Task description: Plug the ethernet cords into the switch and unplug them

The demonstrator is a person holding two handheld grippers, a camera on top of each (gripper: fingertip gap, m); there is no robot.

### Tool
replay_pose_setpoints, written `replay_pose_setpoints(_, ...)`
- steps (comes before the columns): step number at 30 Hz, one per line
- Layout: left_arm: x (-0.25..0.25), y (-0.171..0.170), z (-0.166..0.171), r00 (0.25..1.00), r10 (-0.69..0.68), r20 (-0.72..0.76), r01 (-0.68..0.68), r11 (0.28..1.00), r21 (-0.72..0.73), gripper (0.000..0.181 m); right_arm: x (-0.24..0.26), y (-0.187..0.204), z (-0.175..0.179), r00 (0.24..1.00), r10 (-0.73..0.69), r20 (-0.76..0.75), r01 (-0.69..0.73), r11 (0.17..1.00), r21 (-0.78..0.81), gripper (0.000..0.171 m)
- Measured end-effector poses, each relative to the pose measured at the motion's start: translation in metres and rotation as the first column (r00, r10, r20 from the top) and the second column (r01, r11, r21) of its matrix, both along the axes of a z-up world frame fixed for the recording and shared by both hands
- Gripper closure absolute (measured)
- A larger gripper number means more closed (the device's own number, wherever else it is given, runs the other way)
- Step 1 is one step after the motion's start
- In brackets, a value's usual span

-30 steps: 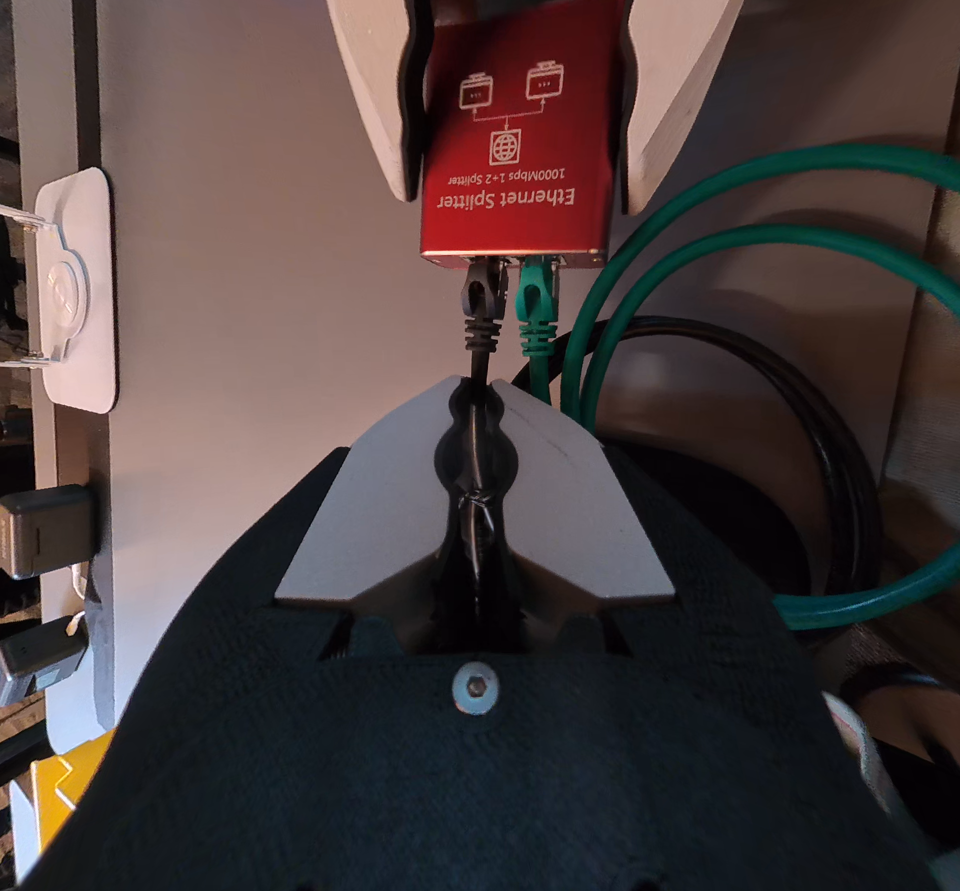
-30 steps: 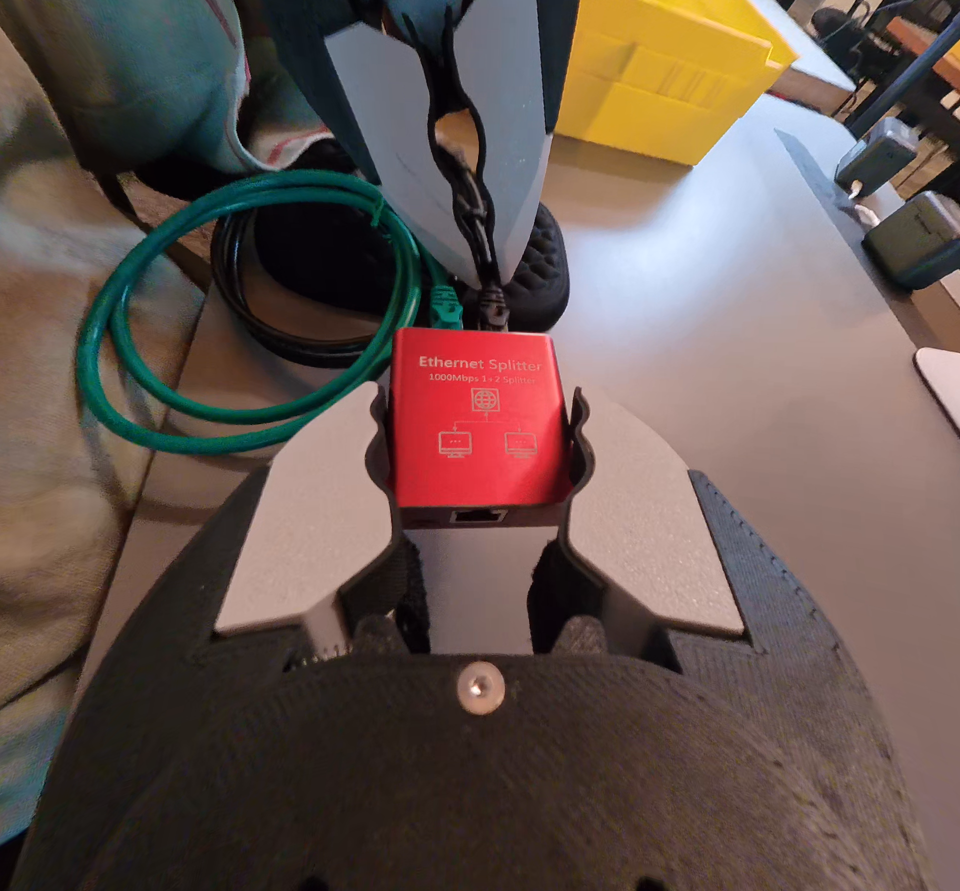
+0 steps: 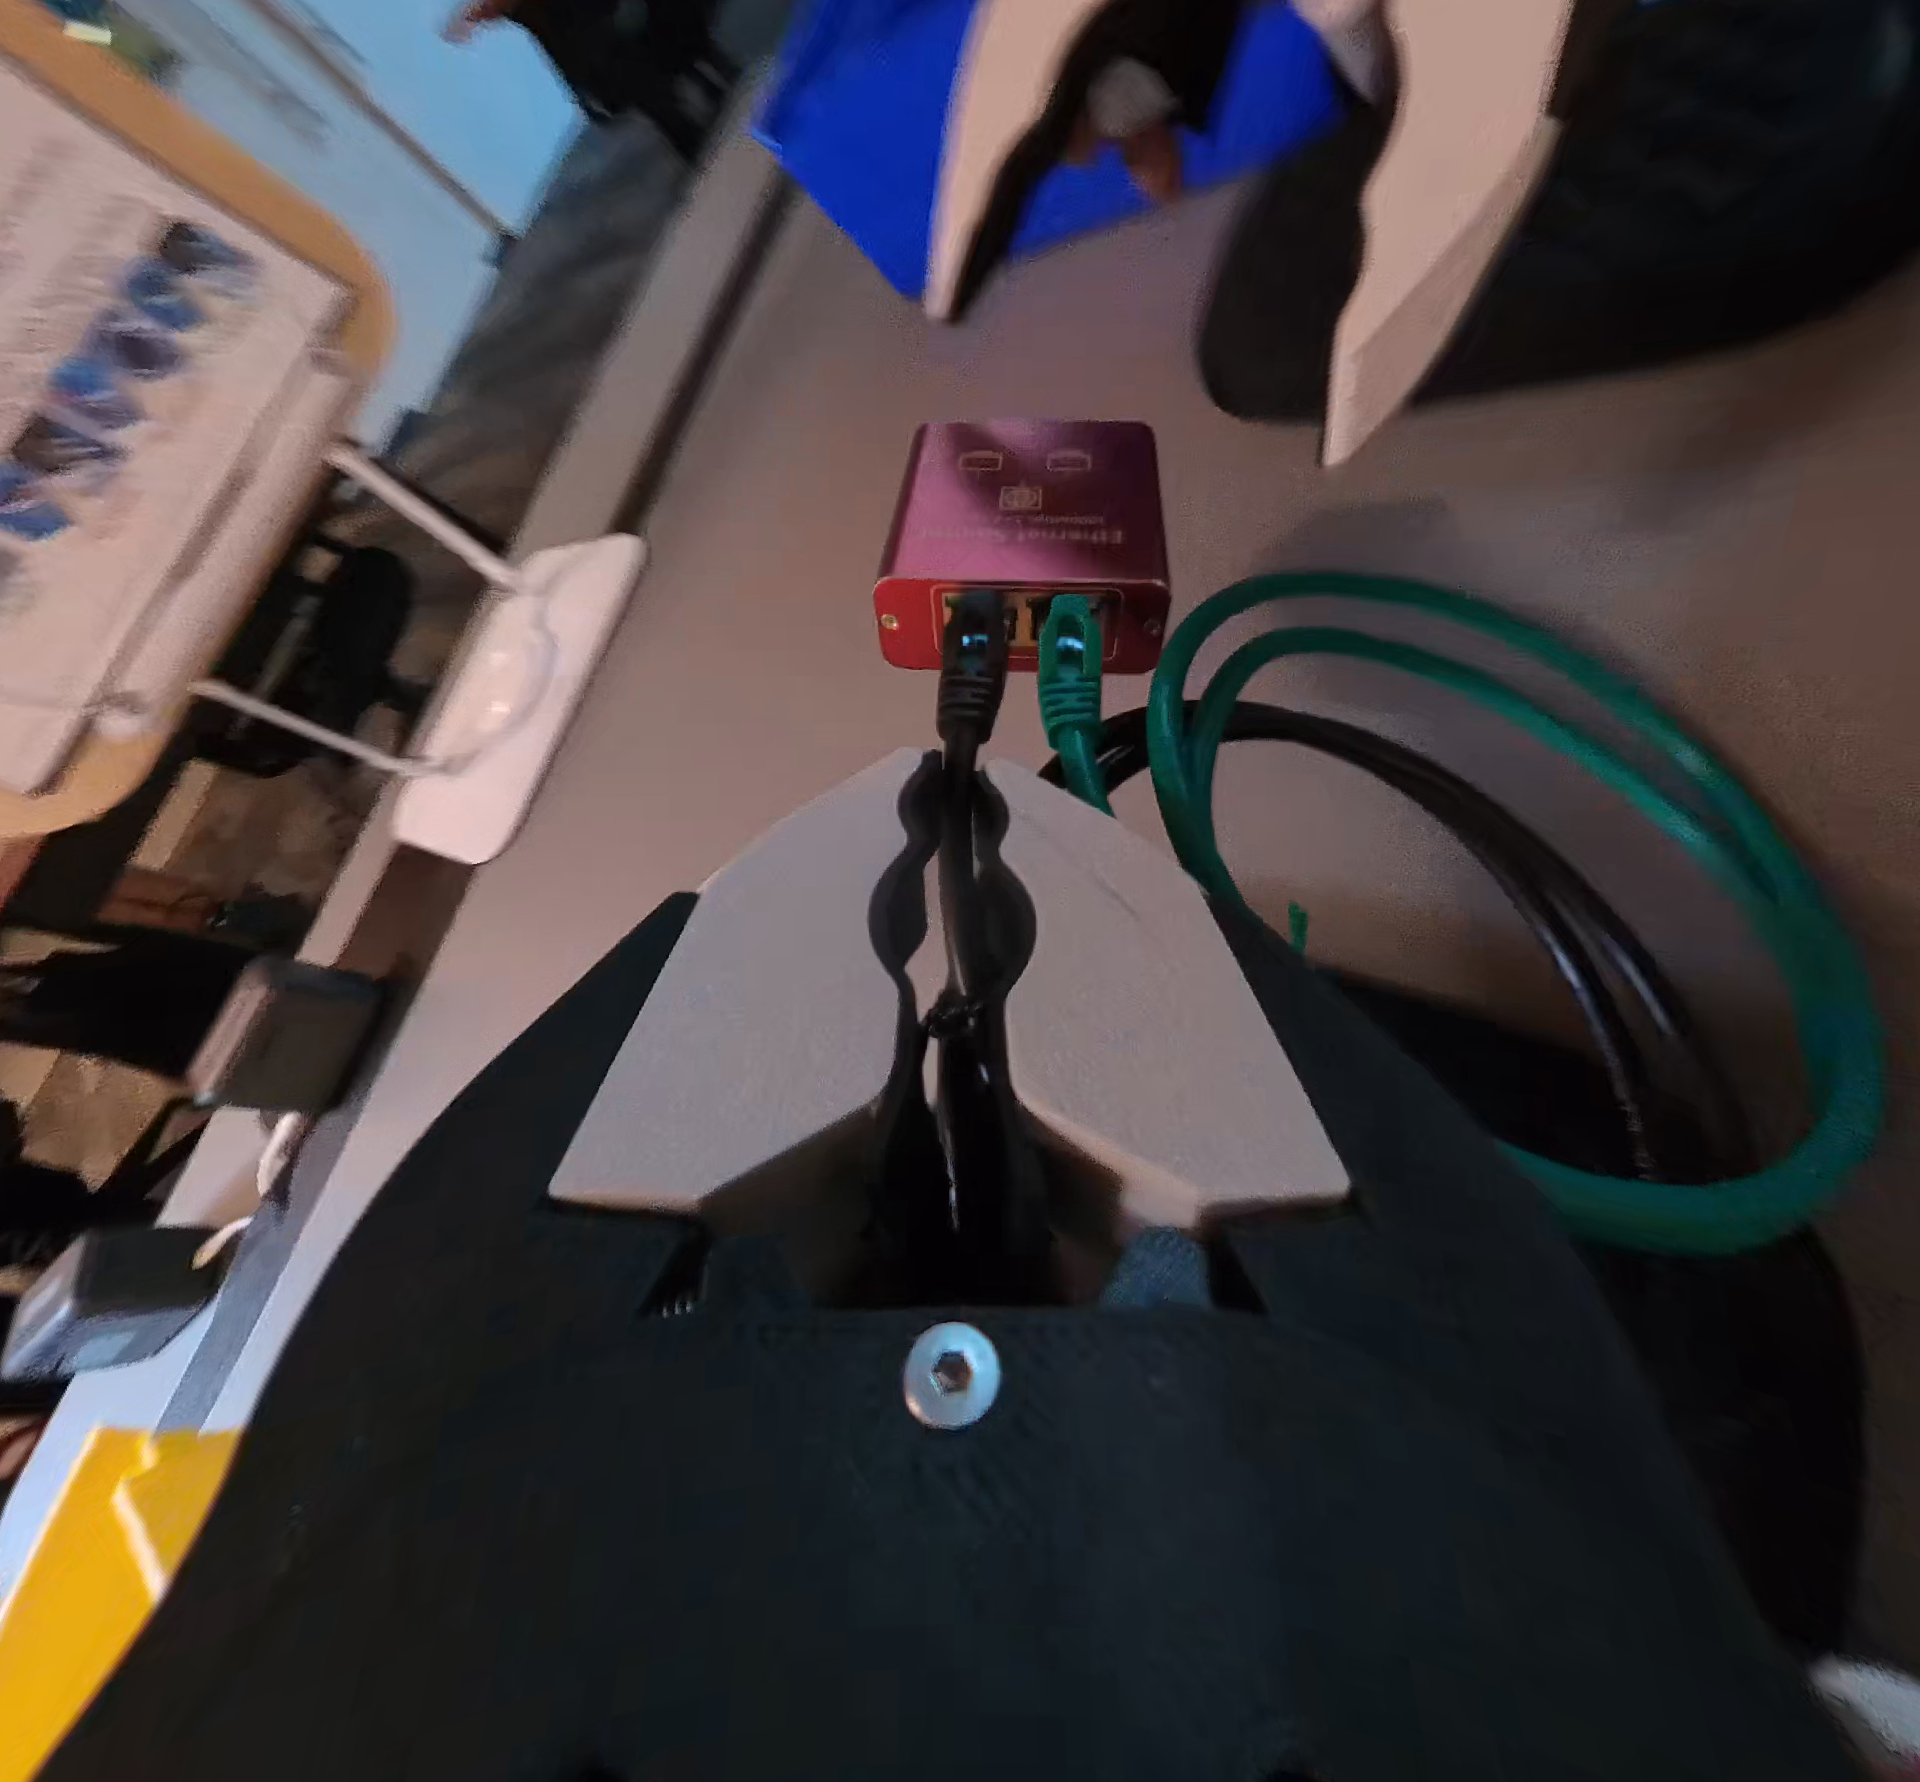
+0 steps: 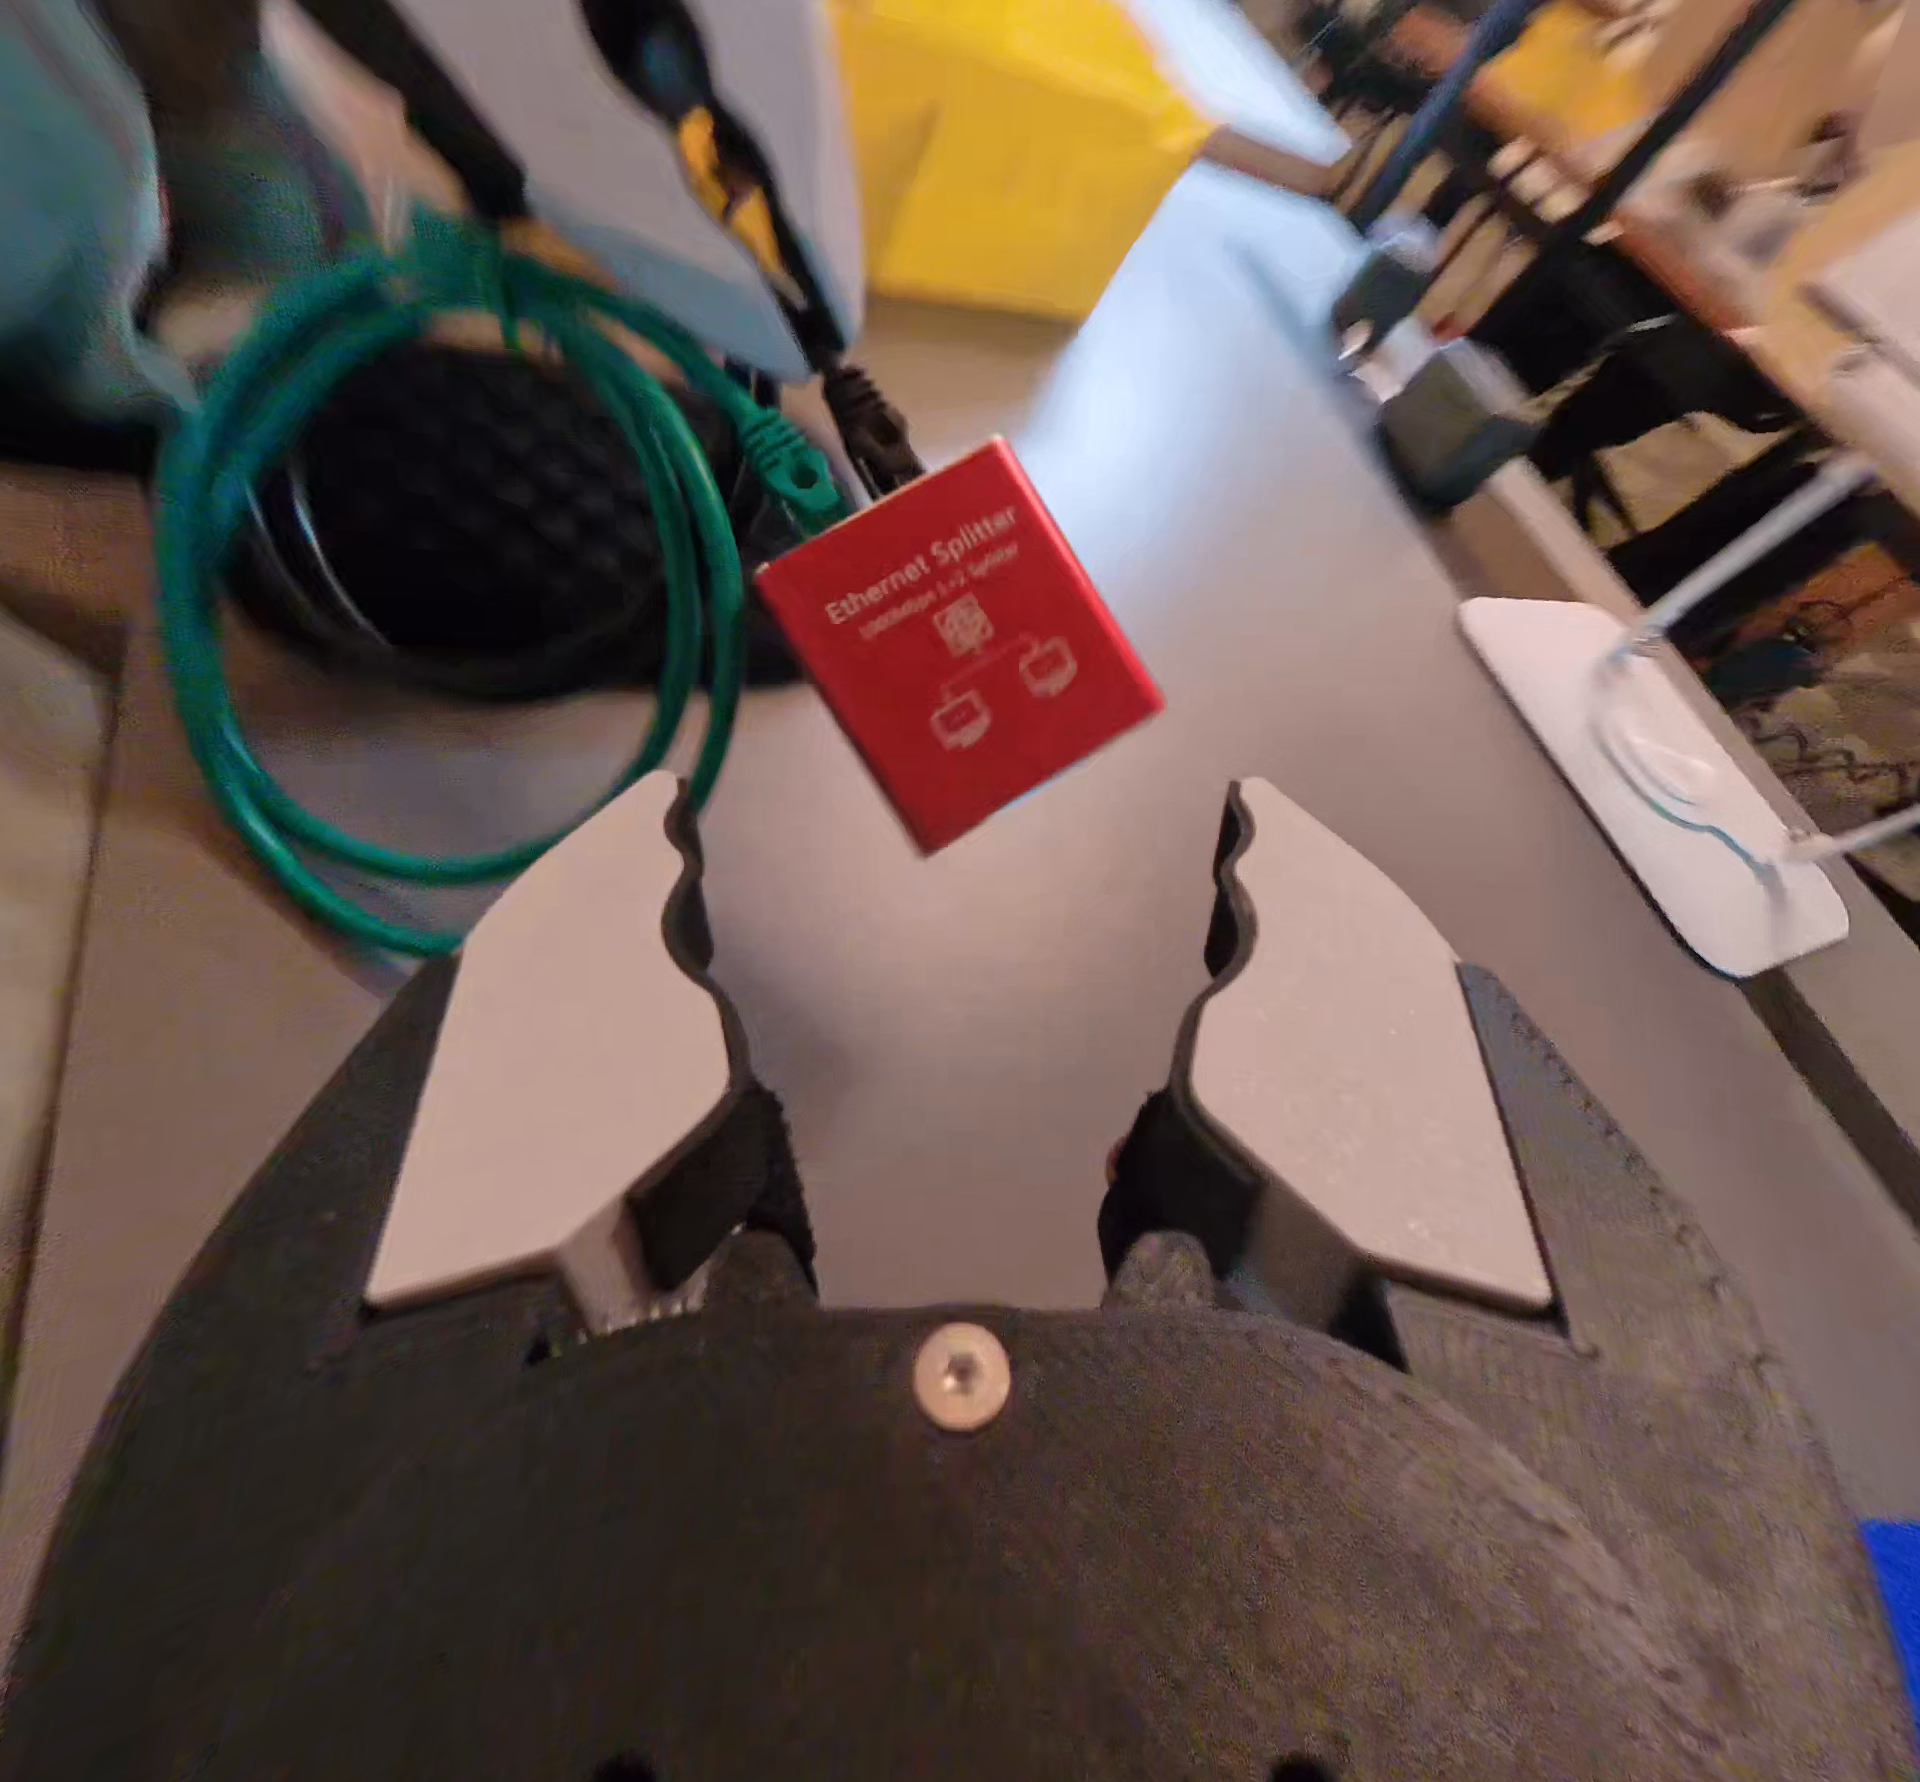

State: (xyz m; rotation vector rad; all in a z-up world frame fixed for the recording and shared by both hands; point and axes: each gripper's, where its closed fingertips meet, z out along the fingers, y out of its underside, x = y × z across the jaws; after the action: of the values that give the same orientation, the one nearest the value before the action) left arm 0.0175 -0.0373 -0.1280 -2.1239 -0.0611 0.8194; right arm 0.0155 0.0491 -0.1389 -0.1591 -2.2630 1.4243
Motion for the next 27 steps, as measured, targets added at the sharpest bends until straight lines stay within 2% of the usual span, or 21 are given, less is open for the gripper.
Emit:
replay_pose_setpoints(1, -0.007, -0.003, 0.012, 0.998, 0.045, -0.036, -0.043, 0.997, 0.07, 0.176, -0.003, 0.003, 0.013, 0.999, -0.039, 0.035, 0.043, 0.991, -0.127, 0.079)
replay_pose_setpoints(4, -0.021, -0.009, 0.049, 0.975, 0.177, -0.136, -0.123, 0.934, 0.335, 0.176, -0.002, 0.003, 0.045, 0.98, -0.018, 0.197, 0.113, 0.866, -0.487, 0.08)
replay_pose_setpoints(6, -0.02, -0.005, 0.064, 0.96, 0.211, -0.185, -0.102, 0.876, 0.471, 0.175, -0.001, -0.004, 0.052, 0.962, 0.05, 0.27, 0.126, 0.792, -0.597, 0.078)
replay_pose_setpoints(9, -0.014, 0.006, 0.067, 0.935, 0.23, -0.271, -0.052, 0.843, 0.535, 0.175, -0.004, -0.013, 0.064, 0.948, 0.116, 0.295, 0.127, 0.714, -0.688, 0.08)
replay_pose_setpoints(12, -0.006, 0.025, 0.058, 0.94, 0.169, -0.296, 0.017, 0.844, 0.537, 0.175, -0.008, -0.016, 0.075, 0.922, 0.207, 0.328, 0.13, 0.631, -0.765, 0.091)
replay_pose_setpoints(13, -0.002, 0.033, 0.054, 0.947, 0.138, -0.292, 0.043, 0.842, 0.537, 0.175, -0.01, -0.015, 0.076, 0.908, 0.241, 0.343, 0.135, 0.606, -0.784, 0.096)
replay_pose_setpoints(14, 0.0, 0.038, 0.051, 0.952, 0.12, -0.283, 0.059, 0.834, 0.549, 0.175, -0.01, -0.014, 0.075, 0.898, 0.272, 0.345, 0.13, 0.587, -0.799, 0.113)
replay_pose_setpoints(15, 0.002, 0.042, 0.048, 0.957, 0.099, -0.273, 0.076, 0.821, 0.565, 0.173, -0.006, -0.011, 0.076, 0.896, 0.302, 0.324, 0.101, 0.572, -0.814, 0.137)
replay_pose_setpoints(16, 0.005, 0.046, 0.046, 0.962, 0.071, -0.264, 0.099, 0.809, 0.579, 0.174, -0.002, -0.009, 0.077, 0.9, 0.321, 0.296, 0.068, 0.567, -0.821, 0.14)
replay_pose_setpoints(17, 0.007, 0.049, 0.044, 0.966, 0.035, -0.257, 0.125, 0.804, 0.582, 0.177, 0.003, -0.006, 0.077, 0.907, 0.321, 0.274, 0.039, 0.583, -0.812, 0.141)
replay_pose_setpoints(19, 0.014, 0.053, 0.043, 0.973, -0.046, -0.226, 0.174, 0.791, 0.586, 0.17, 0.011, -0.005, 0.074, 0.936, 0.276, 0.22, -0.019, 0.662, -0.749, 0.142)
replay_pose_setpoints(22, 0.024, 0.05, 0.051, 0.975, -0.154, -0.161, 0.221, 0.761, 0.61, 0.142, 0.029, -0.01, 0.072, 0.968, 0.228, 0.109, -0.128, 0.816, -0.564, 0.143)
replay_pose_setpoints(25, 0.039, 0.045, 0.065, 0.966, -0.237, -0.104, 0.249, 0.736, 0.63, 0.131, 0.042, -0.02, 0.059, 0.987, 0.158, -0.04, -0.162, 0.967, -0.197, 0.143)
replay_pose_setpoints(27, 0.05, 0.046, 0.073, 0.957, -0.273, -0.104, 0.276, 0.733, 0.622, 0.13, 0.047, -0.026, 0.049, 0.972, 0.159, -0.173, -0.149, 0.986, 0.071, 0.143)
